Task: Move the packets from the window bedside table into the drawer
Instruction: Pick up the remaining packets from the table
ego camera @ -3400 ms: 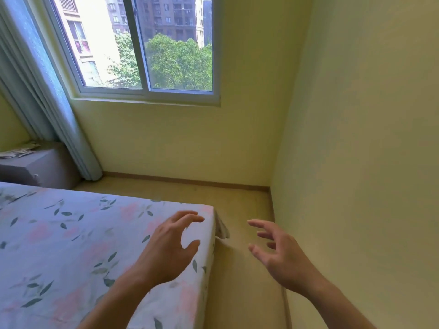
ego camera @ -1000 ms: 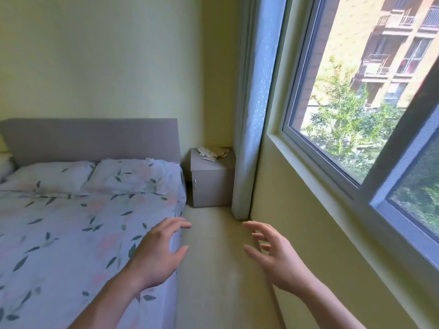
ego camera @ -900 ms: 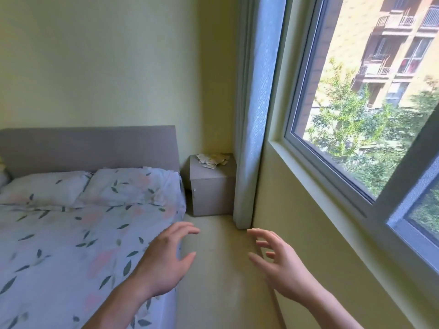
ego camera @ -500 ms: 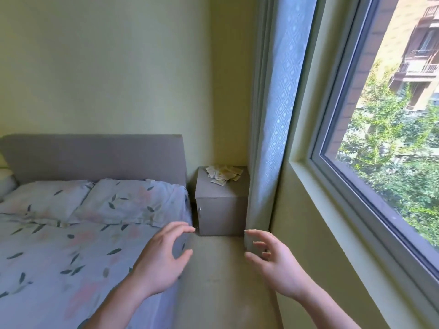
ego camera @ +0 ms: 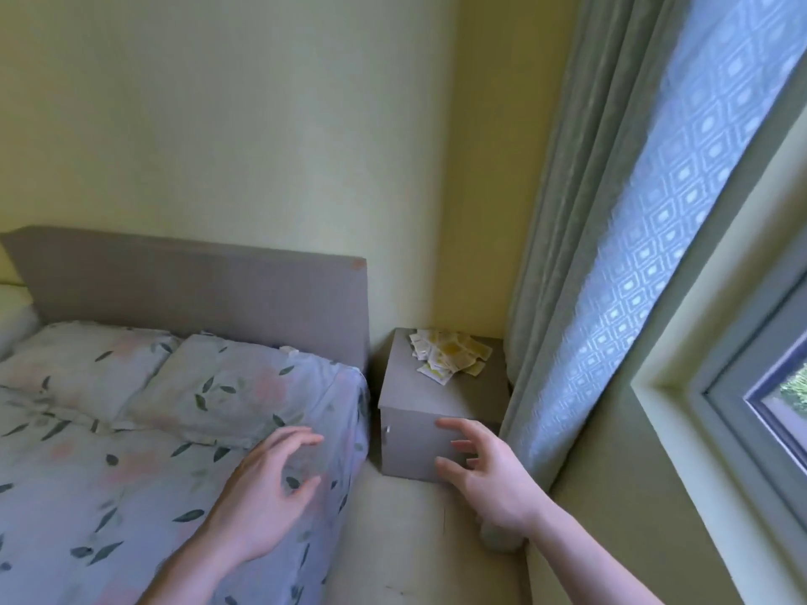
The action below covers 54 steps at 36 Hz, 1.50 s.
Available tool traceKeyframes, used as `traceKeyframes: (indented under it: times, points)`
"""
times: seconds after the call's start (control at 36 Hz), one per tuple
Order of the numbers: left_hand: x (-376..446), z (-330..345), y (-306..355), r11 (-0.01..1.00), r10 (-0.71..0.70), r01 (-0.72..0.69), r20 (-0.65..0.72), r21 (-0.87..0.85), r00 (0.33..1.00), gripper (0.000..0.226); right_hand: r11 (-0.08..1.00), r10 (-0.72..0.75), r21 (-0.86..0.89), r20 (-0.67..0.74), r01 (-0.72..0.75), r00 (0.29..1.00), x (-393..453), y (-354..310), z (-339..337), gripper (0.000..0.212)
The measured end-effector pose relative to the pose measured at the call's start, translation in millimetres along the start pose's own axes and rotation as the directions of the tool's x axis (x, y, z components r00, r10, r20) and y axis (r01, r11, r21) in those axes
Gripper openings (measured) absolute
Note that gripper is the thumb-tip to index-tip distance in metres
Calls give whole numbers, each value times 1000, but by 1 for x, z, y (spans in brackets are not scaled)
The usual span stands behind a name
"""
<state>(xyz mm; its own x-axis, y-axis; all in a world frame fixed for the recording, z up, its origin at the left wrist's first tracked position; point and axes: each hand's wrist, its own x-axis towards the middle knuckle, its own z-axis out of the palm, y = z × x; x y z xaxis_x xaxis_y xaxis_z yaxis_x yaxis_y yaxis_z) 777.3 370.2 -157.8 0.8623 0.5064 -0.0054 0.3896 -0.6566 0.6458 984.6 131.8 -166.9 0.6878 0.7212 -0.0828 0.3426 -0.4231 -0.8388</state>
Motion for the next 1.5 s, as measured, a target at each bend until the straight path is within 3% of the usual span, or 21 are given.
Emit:
traceKeyframes:
  times: [0.28, 0.42, 0.72, 0.89, 1.08, 1.25, 1.39, 1.5]
  points:
    - [214, 28, 8, 997, 64, -68, 177, 21, 982, 41, 982, 188, 33, -113, -185, 976, 142, 52, -43, 42]
    - [312, 65, 14, 996, 89, -92, 269, -3, 959, 40, 960, 279, 40, -105, -276, 954, 215, 82, -64, 45]
    - [487, 164, 0, 999, -40, 22, 414, 48, 909, 40, 854, 489, 178, 52, -490, 871, 419, 186, -93, 37]
    - [582, 197, -14, 991, -121, 88, 407, 100, 905, 39, 771, 607, 223, 27, -597, 794, 504, 230, -102, 29]
    - [677, 264, -25, 980, -191, 129, 515, 155, 835, 33, 666, 721, 231, 45, -709, 692, 548, 286, -109, 32]
    - [758, 355, -38, 967, -236, 131, 573, 219, 785, 42, 614, 783, 169, -8, -771, 622, 565, 333, -110, 37]
    - [807, 424, -50, 948, -310, 214, 521, 237, 795, 51, 559, 826, 149, -9, -816, 564, 572, 376, -97, 37]
    - [827, 462, -67, 924, -365, 262, 446, 276, 817, 65, 559, 827, 138, -25, -818, 561, 582, 401, -82, 36]
